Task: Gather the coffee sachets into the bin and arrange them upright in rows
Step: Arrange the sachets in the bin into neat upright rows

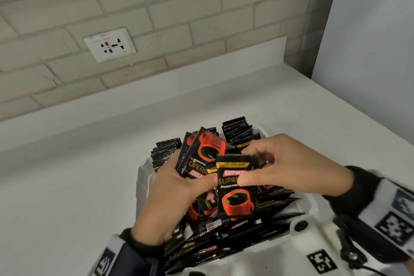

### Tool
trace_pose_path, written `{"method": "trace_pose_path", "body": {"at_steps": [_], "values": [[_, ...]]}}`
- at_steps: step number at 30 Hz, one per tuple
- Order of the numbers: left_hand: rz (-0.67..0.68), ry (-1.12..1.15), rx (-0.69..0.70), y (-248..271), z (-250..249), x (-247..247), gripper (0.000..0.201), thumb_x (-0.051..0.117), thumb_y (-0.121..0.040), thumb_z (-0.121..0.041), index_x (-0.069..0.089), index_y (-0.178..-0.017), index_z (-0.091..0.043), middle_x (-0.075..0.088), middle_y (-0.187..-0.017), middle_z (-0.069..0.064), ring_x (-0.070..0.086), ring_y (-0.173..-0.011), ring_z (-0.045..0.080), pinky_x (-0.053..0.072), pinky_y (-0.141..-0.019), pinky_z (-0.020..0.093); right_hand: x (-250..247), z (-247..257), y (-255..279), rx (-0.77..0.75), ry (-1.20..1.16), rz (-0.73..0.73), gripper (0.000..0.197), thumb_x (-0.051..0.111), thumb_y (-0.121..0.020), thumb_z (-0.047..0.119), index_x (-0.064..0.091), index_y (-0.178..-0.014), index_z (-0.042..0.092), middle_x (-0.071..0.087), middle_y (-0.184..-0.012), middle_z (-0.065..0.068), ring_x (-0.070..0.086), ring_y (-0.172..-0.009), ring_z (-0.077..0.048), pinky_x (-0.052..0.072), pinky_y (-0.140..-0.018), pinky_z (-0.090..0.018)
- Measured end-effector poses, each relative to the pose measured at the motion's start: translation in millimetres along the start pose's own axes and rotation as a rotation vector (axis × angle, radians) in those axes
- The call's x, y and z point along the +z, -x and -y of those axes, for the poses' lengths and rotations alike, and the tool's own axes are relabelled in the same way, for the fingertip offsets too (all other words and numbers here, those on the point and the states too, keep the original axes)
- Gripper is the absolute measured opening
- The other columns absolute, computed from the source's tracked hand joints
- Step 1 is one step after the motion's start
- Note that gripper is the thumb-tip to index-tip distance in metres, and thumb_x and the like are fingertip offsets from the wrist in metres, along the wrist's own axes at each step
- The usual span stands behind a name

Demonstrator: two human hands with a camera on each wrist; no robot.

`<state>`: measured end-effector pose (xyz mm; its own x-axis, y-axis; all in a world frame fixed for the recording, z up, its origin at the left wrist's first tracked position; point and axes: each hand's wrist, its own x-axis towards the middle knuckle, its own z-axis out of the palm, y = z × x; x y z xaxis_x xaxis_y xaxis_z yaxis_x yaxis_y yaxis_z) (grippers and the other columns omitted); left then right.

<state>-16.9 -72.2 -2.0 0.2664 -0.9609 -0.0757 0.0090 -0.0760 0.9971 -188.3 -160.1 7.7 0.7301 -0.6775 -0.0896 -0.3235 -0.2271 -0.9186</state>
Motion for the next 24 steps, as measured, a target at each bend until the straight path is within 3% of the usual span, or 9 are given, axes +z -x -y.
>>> {"method": "trace_pose_path", "body": {"at_steps": [2,5,10,13,16,19,22,24], "values": [[0.024,-0.027,0.006,0.5,-1.8,3.9,0.035,0.077,-0.054,-0.013,0.068,-0.087,-0.012,0.074,-0.078,0.01,0.067,-0.069,0.031,0.057,-0.066,0.034,7.2,-4.0,-5.5,0.026,-0.063,0.023,0.017,0.077,-0.07,0.016,0.062,-0.076,0.016,0.066,-0.064,0.008,0.059,-0.056,-0.006,0.052,-0.058,-0.02],[-0.032,0.052,-0.022,-2.2,2.2,3.5,0.033,0.074,-0.051,-0.017,0.069,-0.084,-0.016,0.074,-0.082,0.008,0.071,-0.078,0.026,0.058,-0.073,0.042,12.3,-8.0,-9.1,0.068,-0.16,0.037,0.021,0.077,-0.069,0.009,0.057,-0.076,0.014,0.065,-0.059,0.008,0.059,-0.053,-0.004,0.053,-0.055,-0.022],[-0.038,0.176,-0.052,-0.5,7.2,3.6,0.04,0.068,-0.06,-0.014,0.062,-0.099,-0.008,0.074,-0.085,0.01,0.071,-0.075,0.022,0.059,-0.062,0.033,10.9,-9.8,-8.7,0.087,-0.206,0.009,0.029,0.074,-0.071,0.003,0.048,-0.078,0.013,0.067,-0.058,0.007,0.059,-0.05,-0.002,0.052,-0.051,-0.021],[-0.03,0.07,-0.023,1.1,11.5,3.7,0.055,0.083,-0.05,-0.023,0.063,-0.1,-0.013,0.074,-0.09,0.009,0.07,-0.084,0.025,0.057,-0.073,0.039,10.8,-11.5,-9.4,0.096,-0.21,-0.012,0.034,0.074,-0.072,0.002,0.043,-0.081,0.015,0.069,-0.063,0.003,0.061,-0.054,-0.006,0.053,-0.053,-0.025],[-0.04,-0.047,0.005,2.2,14.5,4.0,0.058,0.08,-0.046,-0.025,0.063,-0.101,-0.017,0.074,-0.091,0.005,0.07,-0.089,0.021,0.053,-0.08,0.037,13.6,-12.6,-9.4,0.102,-0.204,-0.013,0.039,0.073,-0.073,0.003,0.04,-0.088,0.019,0.071,-0.068,0.002,0.064,-0.061,-0.012,0.054,-0.054,-0.027],[-0.079,-0.098,0.036,2.4,13.4,0.9,0.055,0.078,-0.048,-0.023,0.062,-0.1,-0.017,0.074,-0.088,0.003,0.071,-0.084,0.019,0.055,-0.076,0.036,13.7,-6.1,-7.6,0.085,-0.153,0.017,0.044,0.074,-0.073,0.011,0.042,-0.097,0.029,0.072,-0.077,0.004,0.065,-0.064,-0.008,0.053,-0.06,-0.023],[-0.122,-0.159,0.098,3.8,4.9,-3.4,0.056,0.077,-0.048,-0.022,0.06,-0.101,-0.018,0.073,-0.082,-0.005,0.07,-0.074,0.009,0.053,-0.061,0.017,7.5,11.9,-8.4,0.006,0.013,0.022,0.037,0.073,-0.075,0.021,0.049,-0.1,0.033,0.071,-0.087,0.008,0.059,-0.058,0.005,0.045,-0.057,-0.012],[-0.149,-0.172,0.154,4.9,-3.8,-7.0,0.056,0.076,-0.047,-0.022,0.059,-0.101,-0.021,0.073,-0.081,-0.009,0.069,-0.07,0.004,0.05,-0.058,0.012,4.3,26.4,-13.0,-0.061,0.193,0.017,0.034,0.07,-0.078,0.023,0.051,-0.104,0.035,0.07,-0.086,0.01,0.057,-0.058,0.006,0.046,-0.058,-0.013]]}}
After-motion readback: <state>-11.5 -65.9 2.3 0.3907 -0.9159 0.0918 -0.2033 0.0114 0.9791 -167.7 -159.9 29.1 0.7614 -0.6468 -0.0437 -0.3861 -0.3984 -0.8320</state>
